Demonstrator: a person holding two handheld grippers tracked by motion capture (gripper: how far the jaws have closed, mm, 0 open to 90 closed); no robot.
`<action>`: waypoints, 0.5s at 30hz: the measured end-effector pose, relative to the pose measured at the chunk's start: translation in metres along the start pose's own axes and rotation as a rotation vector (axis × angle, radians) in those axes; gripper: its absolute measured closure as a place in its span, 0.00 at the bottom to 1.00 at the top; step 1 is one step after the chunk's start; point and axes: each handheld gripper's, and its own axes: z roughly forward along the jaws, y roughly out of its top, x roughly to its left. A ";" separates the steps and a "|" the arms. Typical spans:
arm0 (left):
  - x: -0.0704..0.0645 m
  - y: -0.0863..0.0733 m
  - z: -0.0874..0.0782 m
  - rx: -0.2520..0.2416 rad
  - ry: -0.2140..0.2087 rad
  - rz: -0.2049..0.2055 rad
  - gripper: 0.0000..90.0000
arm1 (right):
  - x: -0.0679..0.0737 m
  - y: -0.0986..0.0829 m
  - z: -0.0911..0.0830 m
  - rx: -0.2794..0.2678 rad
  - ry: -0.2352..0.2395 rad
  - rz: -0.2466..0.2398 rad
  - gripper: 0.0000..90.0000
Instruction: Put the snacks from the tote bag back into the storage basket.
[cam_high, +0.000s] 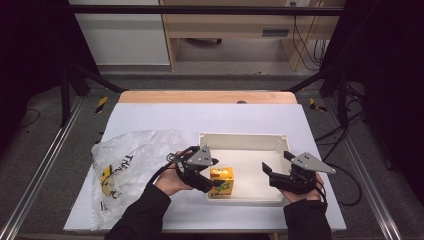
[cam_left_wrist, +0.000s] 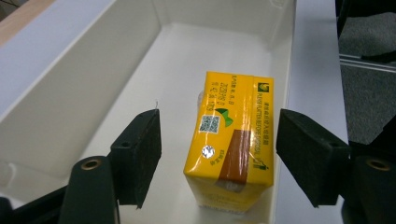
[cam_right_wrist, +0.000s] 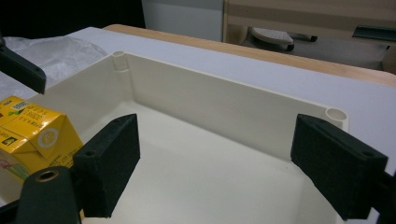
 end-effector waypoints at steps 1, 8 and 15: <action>0.000 0.000 0.000 0.000 0.000 0.000 0.33 | 0.000 0.000 0.000 0.000 -0.001 0.000 0.17; -0.006 0.000 -0.034 -0.076 0.070 -0.066 0.28 | -0.001 0.000 -0.001 -0.001 -0.005 0.005 0.17; -0.010 -0.014 -0.068 -0.132 0.179 -0.142 0.25 | -0.002 0.000 -0.002 0.001 -0.008 0.009 0.17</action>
